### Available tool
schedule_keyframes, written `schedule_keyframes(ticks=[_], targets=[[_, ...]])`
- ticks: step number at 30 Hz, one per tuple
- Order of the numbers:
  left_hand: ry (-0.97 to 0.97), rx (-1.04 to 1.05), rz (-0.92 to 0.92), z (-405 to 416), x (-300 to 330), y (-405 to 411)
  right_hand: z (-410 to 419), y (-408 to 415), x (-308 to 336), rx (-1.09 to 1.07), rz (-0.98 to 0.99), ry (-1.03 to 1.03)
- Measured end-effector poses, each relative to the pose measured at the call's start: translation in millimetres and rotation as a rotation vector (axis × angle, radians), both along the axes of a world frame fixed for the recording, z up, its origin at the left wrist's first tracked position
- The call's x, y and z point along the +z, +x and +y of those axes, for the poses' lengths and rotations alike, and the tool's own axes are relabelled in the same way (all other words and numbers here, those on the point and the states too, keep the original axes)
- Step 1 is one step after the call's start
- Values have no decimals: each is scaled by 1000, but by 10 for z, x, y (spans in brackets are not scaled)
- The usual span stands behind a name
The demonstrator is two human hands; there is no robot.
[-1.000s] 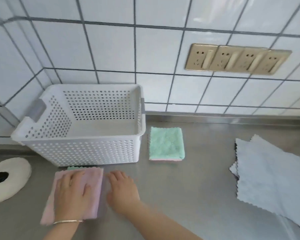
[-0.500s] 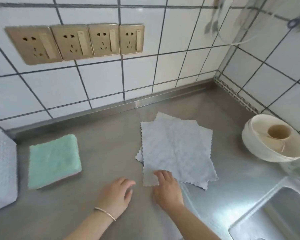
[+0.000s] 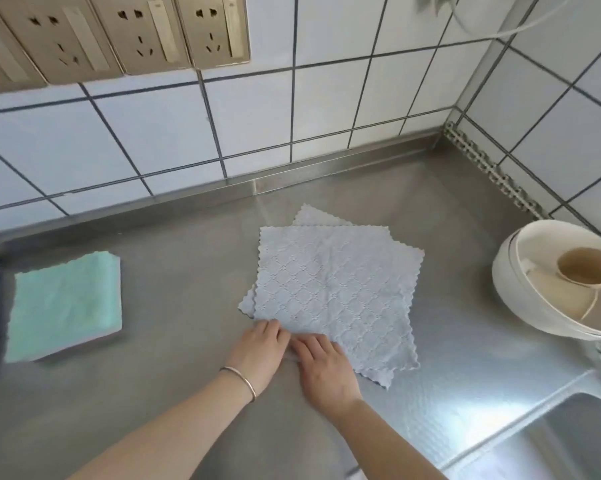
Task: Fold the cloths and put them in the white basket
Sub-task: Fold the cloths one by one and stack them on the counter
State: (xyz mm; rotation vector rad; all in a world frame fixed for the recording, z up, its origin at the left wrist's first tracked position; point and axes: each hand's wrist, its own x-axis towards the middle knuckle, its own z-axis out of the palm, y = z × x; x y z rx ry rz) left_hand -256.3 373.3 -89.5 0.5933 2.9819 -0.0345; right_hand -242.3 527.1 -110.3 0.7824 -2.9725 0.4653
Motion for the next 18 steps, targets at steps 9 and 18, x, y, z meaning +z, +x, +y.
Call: schedule_keyframes(ticks=[9,18], targets=[[18,19,19,32,56,-78,-36,-157,98,-90,-17,-17],[325,261,-20,-99,383,-210,267,-409,413,-133,-97,168]])
